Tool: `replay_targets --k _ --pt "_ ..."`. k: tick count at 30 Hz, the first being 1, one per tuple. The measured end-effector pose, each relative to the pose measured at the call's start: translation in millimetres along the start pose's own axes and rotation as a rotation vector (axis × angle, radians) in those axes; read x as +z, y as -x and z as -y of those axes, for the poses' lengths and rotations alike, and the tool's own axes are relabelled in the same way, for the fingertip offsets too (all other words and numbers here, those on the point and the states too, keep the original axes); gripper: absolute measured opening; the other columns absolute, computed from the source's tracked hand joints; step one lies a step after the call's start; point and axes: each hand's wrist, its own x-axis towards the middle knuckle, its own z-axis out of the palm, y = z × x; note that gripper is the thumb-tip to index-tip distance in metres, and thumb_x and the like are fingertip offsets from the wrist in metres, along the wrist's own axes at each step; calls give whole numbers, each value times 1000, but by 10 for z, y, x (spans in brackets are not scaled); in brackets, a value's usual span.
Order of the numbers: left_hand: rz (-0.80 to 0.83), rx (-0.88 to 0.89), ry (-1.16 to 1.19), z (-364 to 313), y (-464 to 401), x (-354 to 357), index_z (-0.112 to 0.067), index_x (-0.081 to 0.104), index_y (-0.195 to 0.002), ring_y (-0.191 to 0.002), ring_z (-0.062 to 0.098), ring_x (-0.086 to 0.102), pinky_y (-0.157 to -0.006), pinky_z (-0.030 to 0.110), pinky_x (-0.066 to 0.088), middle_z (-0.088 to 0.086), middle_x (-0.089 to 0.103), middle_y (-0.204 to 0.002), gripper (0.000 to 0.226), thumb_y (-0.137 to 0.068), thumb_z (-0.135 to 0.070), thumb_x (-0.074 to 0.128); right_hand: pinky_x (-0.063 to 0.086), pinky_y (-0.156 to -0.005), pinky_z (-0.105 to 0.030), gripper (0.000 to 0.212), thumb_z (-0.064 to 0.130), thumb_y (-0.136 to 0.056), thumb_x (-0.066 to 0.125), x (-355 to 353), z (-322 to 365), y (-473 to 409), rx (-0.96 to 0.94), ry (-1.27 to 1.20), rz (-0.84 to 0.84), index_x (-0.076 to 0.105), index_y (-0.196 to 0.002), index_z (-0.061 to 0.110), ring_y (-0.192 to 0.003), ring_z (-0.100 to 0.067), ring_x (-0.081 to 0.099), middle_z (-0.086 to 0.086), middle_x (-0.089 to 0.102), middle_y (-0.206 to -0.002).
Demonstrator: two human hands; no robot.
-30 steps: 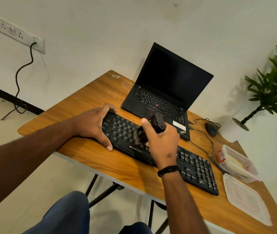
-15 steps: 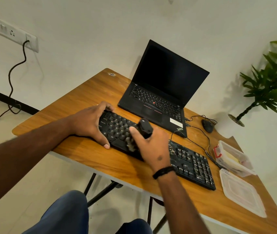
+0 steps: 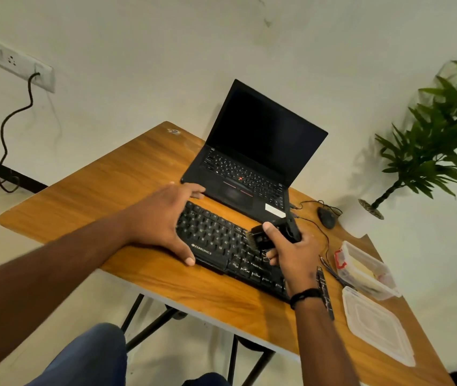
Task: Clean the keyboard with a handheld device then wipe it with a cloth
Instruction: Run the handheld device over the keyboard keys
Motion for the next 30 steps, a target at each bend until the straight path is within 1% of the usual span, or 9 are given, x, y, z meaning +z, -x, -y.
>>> replay_targets --k 2,5,6,10,14,17,21,26,30 --pt "55 38 -56 -264 -147 45 -31 11 -158 -146 18 29 -121 40 23 -7 31 -161 145 -44 -76 88 48 -42 -26 24 31 -83 77 72 22 -57 -59 51 34 65 -85 11 -49 -19 60 -19 70 -72" --pt "174 40 -161 -469 -373 115 -24 5 -162 -151 22 25 -122 37 18 -1 22 -167 148 -49 -73 88 49 -47 -28 27 42 -82 75 245 102 -173 -215 179 34 62 -73 20 -59 -21 65 -5 68 -69" --pt "208 30 -164 -487 -423 146 -23 2 -162 -150 23 27 -121 37 21 1 24 -167 150 -49 -72 89 50 -49 -29 30 44 -82 75 305 132 -221 -265 220 43 60 -70 20 -59 -19 64 -2 65 -65" --pt "245 -41 -51 -460 -476 216 -25 3 -157 -138 24 45 -111 36 41 4 43 -155 154 -41 -65 95 39 -52 -12 26 39 -84 74 459 235 -363 -399 386 196 60 -71 22 -55 -2 52 9 58 -62" --pt "243 -66 -6 -415 -470 235 -25 6 -156 -137 22 45 -110 35 42 1 43 -154 154 -38 -64 97 38 -50 -9 18 35 -83 76 306 267 -538 -292 599 457 63 -76 26 -59 1 58 11 64 -69" --pt "237 -78 17 -424 -473 249 -24 10 -156 -136 22 45 -109 34 41 -1 42 -153 149 -41 -59 98 37 -49 -12 23 37 -82 77 208 441 -663 -244 745 512 60 -75 22 -60 -2 56 7 62 -70" --pt "210 -68 12 -415 -430 261 -22 14 -154 -138 22 42 -111 36 40 1 41 -154 145 -42 -61 97 41 -53 -13 18 35 -83 76 320 371 -561 -315 544 495 61 -78 28 -60 1 57 10 63 -71" --pt "195 -63 12 -388 -421 284 -27 12 -156 -141 23 39 -113 37 38 1 39 -156 150 -37 -67 95 42 -56 -18 22 37 -82 77 210 441 -676 -230 831 521 58 -79 26 -68 -6 59 9 62 -74" --pt "187 -51 7 -379 -411 288 -24 13 -156 -141 21 38 -113 36 36 -2 39 -155 149 -39 -67 95 42 -59 -17 19 37 -83 75 225 332 -583 -324 609 482 62 -82 24 -67 -5 60 8 64 -76"
